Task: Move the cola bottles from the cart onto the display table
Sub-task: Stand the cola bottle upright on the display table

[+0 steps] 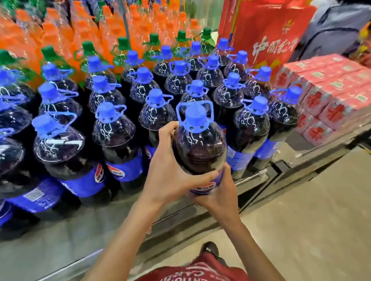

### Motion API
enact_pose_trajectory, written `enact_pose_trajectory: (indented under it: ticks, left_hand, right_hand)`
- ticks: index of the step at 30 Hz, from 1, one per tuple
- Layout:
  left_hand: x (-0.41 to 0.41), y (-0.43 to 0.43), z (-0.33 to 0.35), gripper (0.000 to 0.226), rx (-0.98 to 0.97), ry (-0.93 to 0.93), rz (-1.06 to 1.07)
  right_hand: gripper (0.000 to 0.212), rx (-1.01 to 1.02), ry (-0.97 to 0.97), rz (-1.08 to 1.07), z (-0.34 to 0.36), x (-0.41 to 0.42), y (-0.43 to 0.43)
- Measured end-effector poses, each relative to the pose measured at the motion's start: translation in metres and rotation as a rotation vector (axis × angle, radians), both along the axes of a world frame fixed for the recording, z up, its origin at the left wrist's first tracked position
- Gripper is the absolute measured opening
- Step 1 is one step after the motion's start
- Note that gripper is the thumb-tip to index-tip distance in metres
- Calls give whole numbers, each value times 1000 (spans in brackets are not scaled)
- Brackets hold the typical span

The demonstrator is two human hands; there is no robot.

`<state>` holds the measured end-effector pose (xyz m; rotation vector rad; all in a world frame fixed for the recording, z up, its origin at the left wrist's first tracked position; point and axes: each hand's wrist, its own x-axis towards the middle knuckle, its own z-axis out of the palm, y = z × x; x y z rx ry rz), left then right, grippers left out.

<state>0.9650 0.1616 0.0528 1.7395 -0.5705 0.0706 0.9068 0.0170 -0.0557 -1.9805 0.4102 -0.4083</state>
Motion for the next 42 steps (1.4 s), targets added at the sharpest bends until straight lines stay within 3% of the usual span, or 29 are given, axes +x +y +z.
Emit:
enact_pose_trajectory:
  ticks: [11,22,34,42]
  left_hand:
    - [31,-22,-26,110,-36,-33,-7]
    - [37,-30,-47,109,58,9,-45]
    - [49,-41,-51,108,200,-129,-45]
    - [50,-42,-49,112,221,-81,-48]
  right_hand:
    - [98,25,45,-49,-19,37,-22]
    - [91,7,66,-121,-35,35,-11]
    - [100,-175,122,-239,-46,37,-9]
    - [106,-163,98,-347,-46,36,-1]
